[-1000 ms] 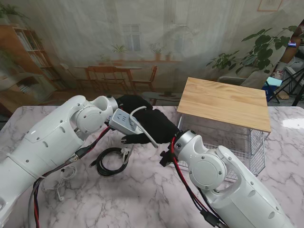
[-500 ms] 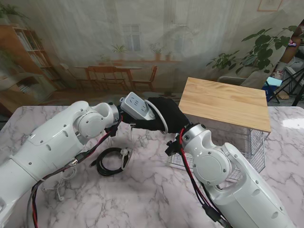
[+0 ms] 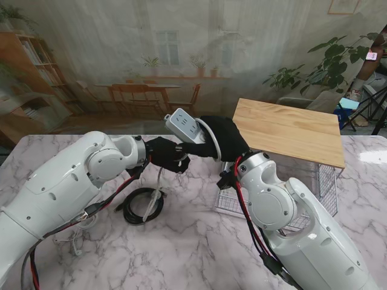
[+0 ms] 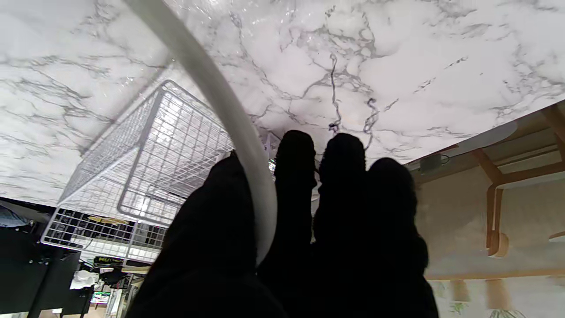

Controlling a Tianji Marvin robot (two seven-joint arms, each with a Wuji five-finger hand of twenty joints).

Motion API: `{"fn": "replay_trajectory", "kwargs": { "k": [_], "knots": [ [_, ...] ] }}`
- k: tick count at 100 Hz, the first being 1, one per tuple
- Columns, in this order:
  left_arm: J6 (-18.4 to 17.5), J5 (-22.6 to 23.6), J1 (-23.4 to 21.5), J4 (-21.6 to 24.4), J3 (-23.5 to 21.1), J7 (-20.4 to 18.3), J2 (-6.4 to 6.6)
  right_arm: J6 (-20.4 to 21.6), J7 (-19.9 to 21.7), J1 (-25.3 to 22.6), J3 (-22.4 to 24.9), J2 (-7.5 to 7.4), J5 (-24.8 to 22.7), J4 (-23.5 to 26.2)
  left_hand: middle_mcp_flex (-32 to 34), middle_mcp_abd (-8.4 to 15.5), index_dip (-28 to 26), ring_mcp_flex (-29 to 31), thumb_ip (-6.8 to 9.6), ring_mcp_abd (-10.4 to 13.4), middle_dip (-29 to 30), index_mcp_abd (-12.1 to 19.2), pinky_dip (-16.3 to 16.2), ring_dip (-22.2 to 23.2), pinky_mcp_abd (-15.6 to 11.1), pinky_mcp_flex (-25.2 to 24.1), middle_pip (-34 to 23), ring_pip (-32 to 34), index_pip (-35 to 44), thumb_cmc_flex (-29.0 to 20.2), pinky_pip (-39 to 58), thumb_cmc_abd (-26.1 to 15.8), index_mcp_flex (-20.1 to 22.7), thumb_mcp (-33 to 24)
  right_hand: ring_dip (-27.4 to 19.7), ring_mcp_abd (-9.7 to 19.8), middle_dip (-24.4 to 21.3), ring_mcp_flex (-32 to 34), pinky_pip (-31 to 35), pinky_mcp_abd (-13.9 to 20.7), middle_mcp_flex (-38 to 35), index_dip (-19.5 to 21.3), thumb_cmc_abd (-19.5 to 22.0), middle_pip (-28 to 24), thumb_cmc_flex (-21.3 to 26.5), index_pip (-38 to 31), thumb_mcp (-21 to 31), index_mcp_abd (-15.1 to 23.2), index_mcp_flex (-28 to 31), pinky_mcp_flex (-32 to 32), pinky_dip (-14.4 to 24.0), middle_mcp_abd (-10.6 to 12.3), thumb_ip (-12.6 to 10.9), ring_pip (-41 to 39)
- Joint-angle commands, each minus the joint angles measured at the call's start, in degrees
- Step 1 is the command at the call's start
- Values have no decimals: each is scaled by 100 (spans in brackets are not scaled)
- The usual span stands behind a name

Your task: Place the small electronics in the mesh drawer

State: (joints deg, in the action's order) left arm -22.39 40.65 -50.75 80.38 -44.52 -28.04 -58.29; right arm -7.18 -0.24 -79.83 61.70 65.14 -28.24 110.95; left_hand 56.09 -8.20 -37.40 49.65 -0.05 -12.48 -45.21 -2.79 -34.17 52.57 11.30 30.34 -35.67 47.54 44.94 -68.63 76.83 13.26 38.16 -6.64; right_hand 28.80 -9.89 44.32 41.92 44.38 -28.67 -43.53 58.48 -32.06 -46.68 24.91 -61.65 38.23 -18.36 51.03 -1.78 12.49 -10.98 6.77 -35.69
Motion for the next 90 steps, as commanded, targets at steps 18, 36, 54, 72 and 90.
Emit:
{"fn": "replay_trajectory", "kwargs": {
  "k": [18,36,54,72,90],
  "knots": [
    [-179,-79,-347,467,-347,-417,159,-295,-150,201,18,63,-98,-216,92,-76,-91,88,181,-200,1,417,-124,32,-144,83,-130,232,336,-533,178,-366,130,-182,56,169,146,-18,28,91,-153,160,1457,-585,1151,-446,1399,795,820,79,-70,511,-46,-253],
    [-482,-182,-466,680,-367,-564,229,-505,-221,354,-13,95,-122,-357,110,-72,-127,101,175,-183,-19,434,-127,44,-158,96,-149,254,358,-532,197,-363,136,-173,63,170,140,-45,16,95,-128,156,1467,-605,1165,-451,1372,788,812,93,-61,505,-50,-278],
    [-750,-279,-718,1054,-558,-750,311,-674,-284,422,-8,115,-171,-460,146,-67,-190,163,178,-167,-58,447,-139,69,-166,166,-202,315,415,-534,251,-349,152,-182,70,164,132,-56,8,100,-119,152,1465,-631,1189,-463,1360,762,787,99,-47,491,-53,-310],
    [-1133,-270,-1187,1544,-1049,-853,392,-785,-330,478,-26,118,-314,-605,237,-71,-220,287,181,-156,-71,454,-136,68,-147,306,-223,363,451,-530,317,-304,200,-192,76,152,121,-70,-8,108,-110,135,1468,-652,1201,-479,1351,734,782,114,-32,472,-56,-341],
    [-1517,-159,-1693,2056,-1678,-838,436,-817,-343,563,-111,106,-519,-776,312,-90,-261,431,154,-172,-100,462,-131,73,-113,488,-252,435,465,-526,415,-368,210,-183,76,154,112,-84,-21,101,-100,124,1465,-660,1212,-484,1347,720,783,124,-20,470,-58,-353]
  ]
}}
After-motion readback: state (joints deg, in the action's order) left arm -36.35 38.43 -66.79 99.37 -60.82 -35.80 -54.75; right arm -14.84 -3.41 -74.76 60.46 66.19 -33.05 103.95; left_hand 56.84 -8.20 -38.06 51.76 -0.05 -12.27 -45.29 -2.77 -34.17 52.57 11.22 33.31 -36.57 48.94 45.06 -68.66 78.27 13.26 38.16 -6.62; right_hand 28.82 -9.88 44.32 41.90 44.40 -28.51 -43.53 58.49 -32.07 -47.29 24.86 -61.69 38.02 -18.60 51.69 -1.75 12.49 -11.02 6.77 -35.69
